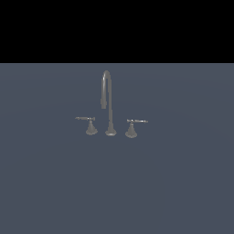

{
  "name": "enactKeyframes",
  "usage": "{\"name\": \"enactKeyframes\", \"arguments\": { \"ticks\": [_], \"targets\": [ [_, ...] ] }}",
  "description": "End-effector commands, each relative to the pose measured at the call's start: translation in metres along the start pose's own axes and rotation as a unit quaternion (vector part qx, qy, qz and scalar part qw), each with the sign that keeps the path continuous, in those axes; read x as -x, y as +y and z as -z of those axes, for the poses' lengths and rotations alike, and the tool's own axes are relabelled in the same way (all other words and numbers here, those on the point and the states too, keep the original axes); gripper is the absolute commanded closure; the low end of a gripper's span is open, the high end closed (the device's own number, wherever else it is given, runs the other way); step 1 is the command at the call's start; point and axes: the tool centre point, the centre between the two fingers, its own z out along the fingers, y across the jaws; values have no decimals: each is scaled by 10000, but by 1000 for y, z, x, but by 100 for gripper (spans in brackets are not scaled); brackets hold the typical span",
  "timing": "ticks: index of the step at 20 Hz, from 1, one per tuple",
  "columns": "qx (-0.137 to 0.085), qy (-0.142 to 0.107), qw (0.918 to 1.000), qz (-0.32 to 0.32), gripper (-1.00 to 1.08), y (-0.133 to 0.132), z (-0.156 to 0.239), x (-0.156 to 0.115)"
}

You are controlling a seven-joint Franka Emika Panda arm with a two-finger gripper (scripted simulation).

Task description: Turn on the faucet by rotating a designated handle.

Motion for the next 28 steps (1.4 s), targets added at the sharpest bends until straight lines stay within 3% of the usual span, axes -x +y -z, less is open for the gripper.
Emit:
{"name": "enactKeyframes", "arguments": {
  "ticks": [1, 9, 17, 22, 28],
  "targets": [
    [8, 8, 10000, 18, 108, 0, 0, 0],
    [67, -12, 9997, -248, 108, 4, -5, -12],
    [217, -43, 9958, -891, 108, 14, -20, -41],
    [349, -59, 9882, -1491, 108, 25, -38, -69],
    [501, -64, 9726, -2269, 108, 41, -65, -104]
  ]
}}
